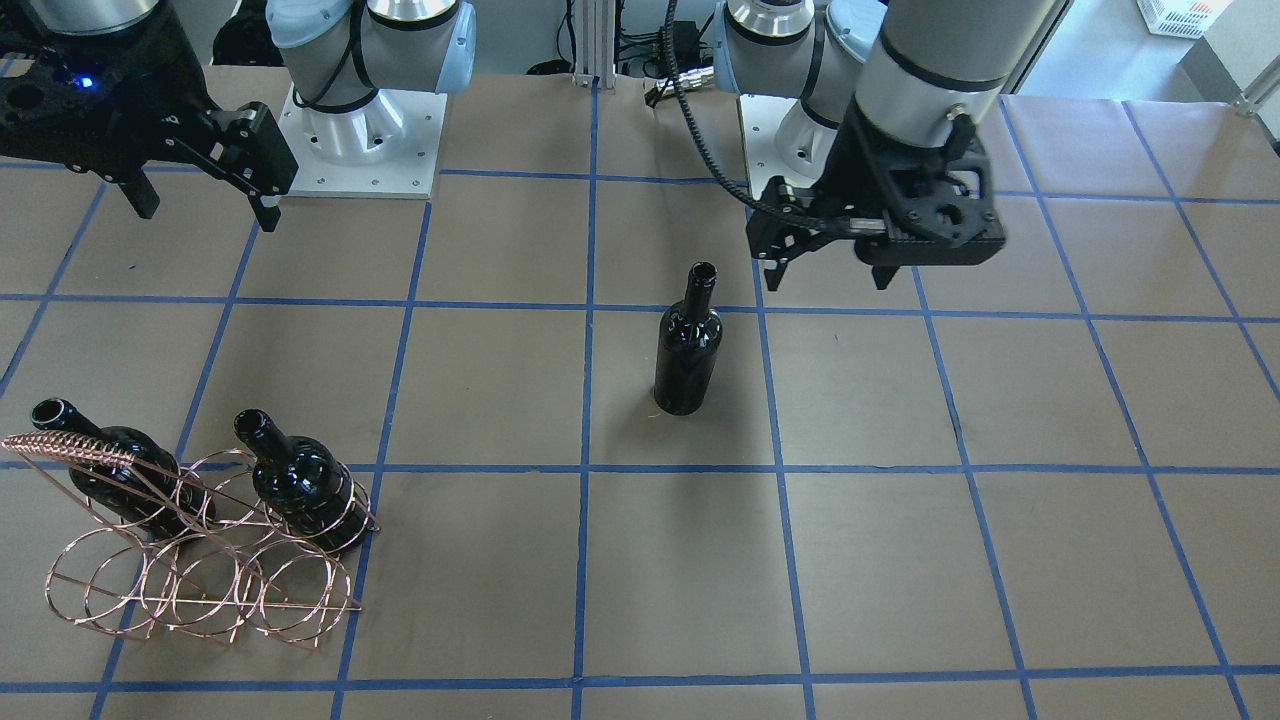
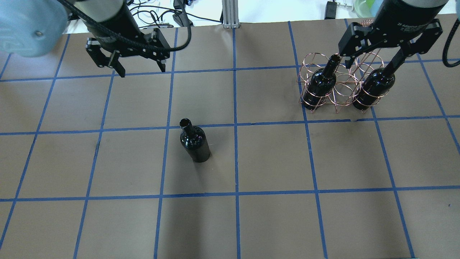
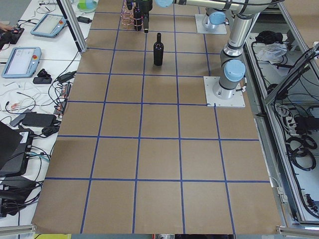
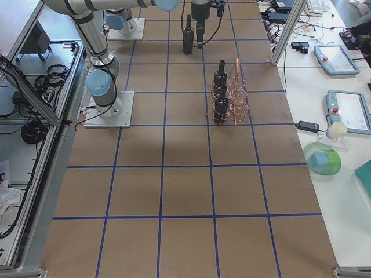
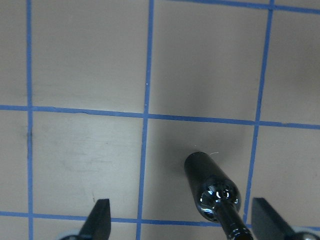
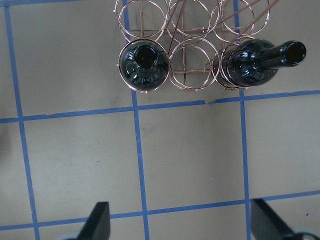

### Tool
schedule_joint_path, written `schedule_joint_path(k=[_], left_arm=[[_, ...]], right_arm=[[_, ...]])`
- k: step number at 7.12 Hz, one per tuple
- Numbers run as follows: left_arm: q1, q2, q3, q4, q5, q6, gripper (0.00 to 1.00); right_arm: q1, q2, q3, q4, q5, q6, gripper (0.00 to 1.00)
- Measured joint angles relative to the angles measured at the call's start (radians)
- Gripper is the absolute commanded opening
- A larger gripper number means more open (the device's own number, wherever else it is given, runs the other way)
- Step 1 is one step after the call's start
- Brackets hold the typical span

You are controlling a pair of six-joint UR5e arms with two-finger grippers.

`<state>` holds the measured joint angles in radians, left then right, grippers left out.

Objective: Place wine into wine basket
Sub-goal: 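Raise the left gripper away while the right gripper moves toward the bottle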

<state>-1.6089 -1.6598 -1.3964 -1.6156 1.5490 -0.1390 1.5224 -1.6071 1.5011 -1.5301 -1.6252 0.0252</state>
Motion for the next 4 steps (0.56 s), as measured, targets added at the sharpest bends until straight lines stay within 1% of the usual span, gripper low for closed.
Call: schedule_joint_path(k=[1,2,4], left_arm=[[0.047,0.004,0.022,-0.009,0.030,0.026,1.00],[0.094,0.005,0.030,-0.010,0.065,0.068,1.00],[0.200,0.000,0.026,-0.008,0.083,0.156,1.00]], right_arm=[[0.041,0.012,-0.009,-0.003,0.001,0.041,1.00],[0.111,0.031,-0.023,-0.008,0.001,0.120,1.00],[0.275,0.082,-0.060,-0.027,0.001,0.345,1.00]])
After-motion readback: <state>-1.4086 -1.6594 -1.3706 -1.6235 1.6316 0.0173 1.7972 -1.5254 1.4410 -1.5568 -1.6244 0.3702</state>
